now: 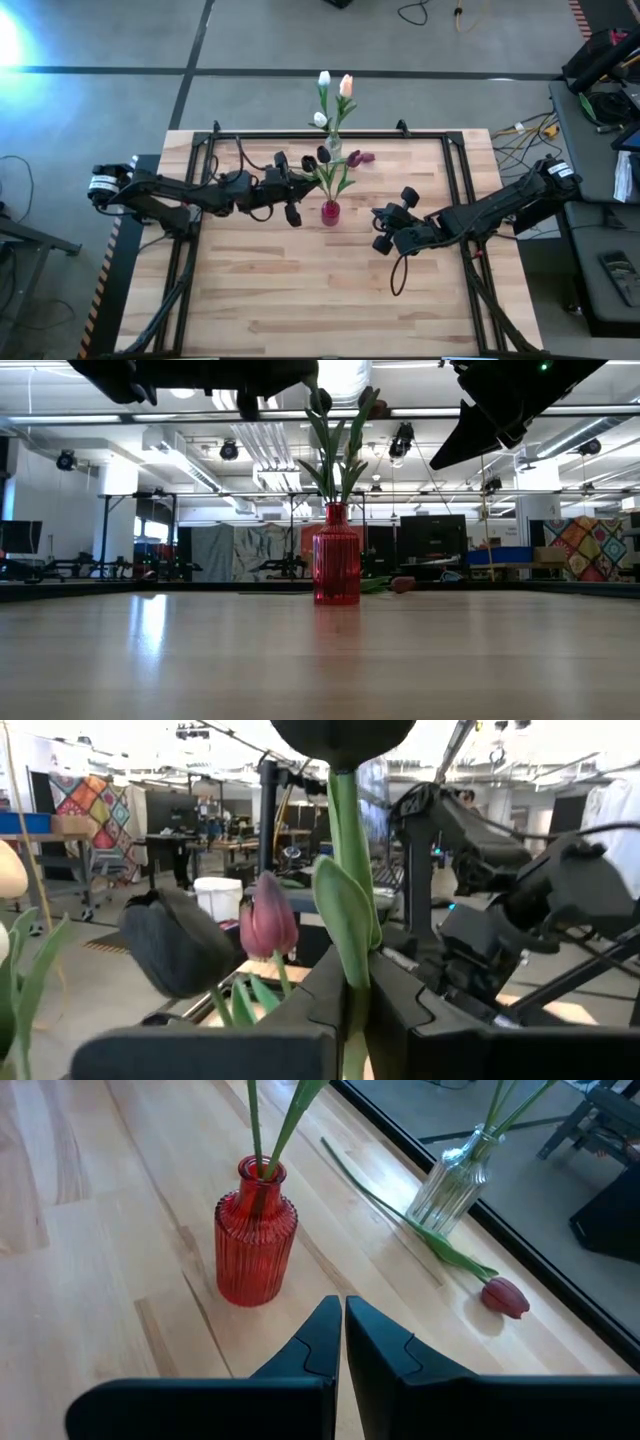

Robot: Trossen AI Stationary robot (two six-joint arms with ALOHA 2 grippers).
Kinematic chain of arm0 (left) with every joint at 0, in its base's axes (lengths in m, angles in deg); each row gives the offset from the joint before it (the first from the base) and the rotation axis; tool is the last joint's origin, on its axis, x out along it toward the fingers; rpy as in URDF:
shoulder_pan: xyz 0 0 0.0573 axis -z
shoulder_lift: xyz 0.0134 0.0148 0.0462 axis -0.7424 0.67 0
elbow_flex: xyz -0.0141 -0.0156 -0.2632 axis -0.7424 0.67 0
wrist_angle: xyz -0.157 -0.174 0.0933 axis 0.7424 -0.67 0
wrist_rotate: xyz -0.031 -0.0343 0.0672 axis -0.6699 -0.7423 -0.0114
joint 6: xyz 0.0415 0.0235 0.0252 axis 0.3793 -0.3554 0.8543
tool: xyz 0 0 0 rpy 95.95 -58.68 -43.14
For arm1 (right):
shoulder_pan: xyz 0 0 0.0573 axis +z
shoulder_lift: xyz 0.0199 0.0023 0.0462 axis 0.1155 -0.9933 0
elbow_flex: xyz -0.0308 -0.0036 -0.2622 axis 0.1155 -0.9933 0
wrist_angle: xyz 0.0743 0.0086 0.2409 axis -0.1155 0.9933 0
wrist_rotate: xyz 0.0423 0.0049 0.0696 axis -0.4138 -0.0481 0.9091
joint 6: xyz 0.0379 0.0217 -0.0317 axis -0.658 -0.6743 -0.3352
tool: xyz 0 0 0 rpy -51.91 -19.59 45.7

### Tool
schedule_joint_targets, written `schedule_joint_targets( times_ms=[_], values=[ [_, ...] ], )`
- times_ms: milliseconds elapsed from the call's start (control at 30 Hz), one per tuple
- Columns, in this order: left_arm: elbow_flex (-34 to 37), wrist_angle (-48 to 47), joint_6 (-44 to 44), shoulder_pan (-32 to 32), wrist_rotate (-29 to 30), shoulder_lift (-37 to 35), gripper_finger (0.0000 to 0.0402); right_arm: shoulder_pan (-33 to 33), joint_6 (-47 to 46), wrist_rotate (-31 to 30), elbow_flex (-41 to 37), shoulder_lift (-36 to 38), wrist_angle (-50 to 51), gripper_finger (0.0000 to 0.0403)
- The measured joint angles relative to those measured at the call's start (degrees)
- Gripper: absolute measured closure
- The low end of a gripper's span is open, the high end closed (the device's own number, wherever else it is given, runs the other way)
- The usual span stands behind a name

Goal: Sort flowers into vase by color
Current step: Put the black flower into the red vase

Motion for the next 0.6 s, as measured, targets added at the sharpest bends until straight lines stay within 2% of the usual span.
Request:
schedule_joint_targets(
  times_ms=[600],
  values=[
    [0.02, -11.33, 3.56, -0.82, 0.01, -0.02, 0.0246, 0.01, -0.02, 0.04, 0.00, 0.00, 0.00, 0.0390]
  ],
)
